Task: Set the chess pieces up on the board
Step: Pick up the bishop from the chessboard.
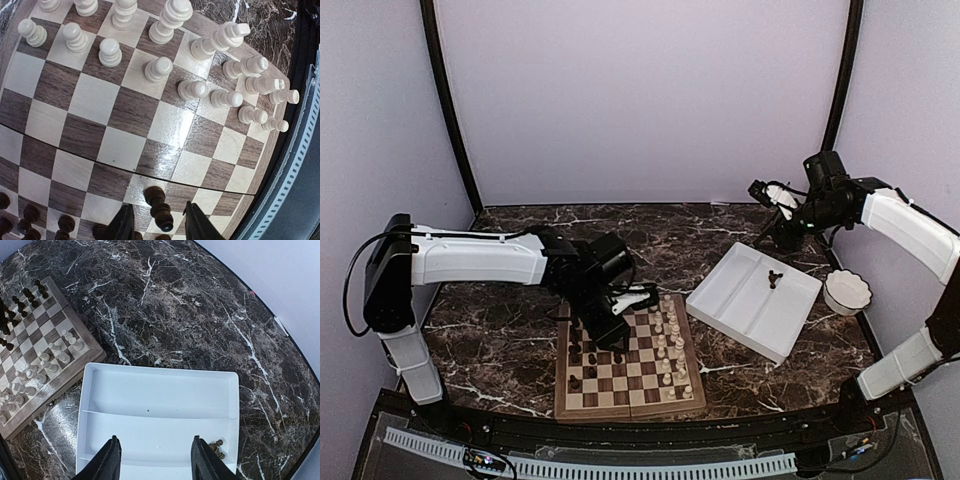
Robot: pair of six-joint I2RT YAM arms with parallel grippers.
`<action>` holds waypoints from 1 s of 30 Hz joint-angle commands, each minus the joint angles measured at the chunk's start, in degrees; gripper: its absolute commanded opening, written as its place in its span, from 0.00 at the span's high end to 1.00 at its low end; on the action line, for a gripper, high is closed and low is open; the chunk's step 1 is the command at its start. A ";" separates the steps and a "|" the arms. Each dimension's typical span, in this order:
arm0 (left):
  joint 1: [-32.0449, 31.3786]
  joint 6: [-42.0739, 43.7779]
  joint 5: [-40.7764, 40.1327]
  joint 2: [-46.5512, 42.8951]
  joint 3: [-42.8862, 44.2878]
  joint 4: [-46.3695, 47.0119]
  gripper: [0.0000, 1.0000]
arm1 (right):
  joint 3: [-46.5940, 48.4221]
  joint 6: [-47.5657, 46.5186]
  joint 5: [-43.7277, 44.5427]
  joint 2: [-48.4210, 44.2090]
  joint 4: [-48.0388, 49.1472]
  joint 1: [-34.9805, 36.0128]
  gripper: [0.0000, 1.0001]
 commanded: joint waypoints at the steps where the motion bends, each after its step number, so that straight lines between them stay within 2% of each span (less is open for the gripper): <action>1: -0.81 1.19 -0.02 0.71 2.41 -4.15 0.63 | -1.23 1.14 0.08 -0.87 4.14 -0.30 0.50; 8: -1.33 1.23 -1.95 1.18 2.30 -5.63 0.66 | -1.01 0.89 -0.67 -0.61 4.06 -0.31 0.51; 15: -1.43 1.36 -1.82 1.88 3.06 -6.62 0.76 | -0.90 0.78 -0.90 -0.38 3.75 -0.31 0.51; 25: -1.43 1.32 -2.28 2.77 3.38 -6.60 0.83 | -1.23 0.56 -0.60 -0.52 3.75 -0.33 0.51; 30: -1.51 1.34 -2.45 2.52 4.26 -7.71 0.91 | -1.43 0.52 -0.32 -0.68 3.85 -0.31 0.51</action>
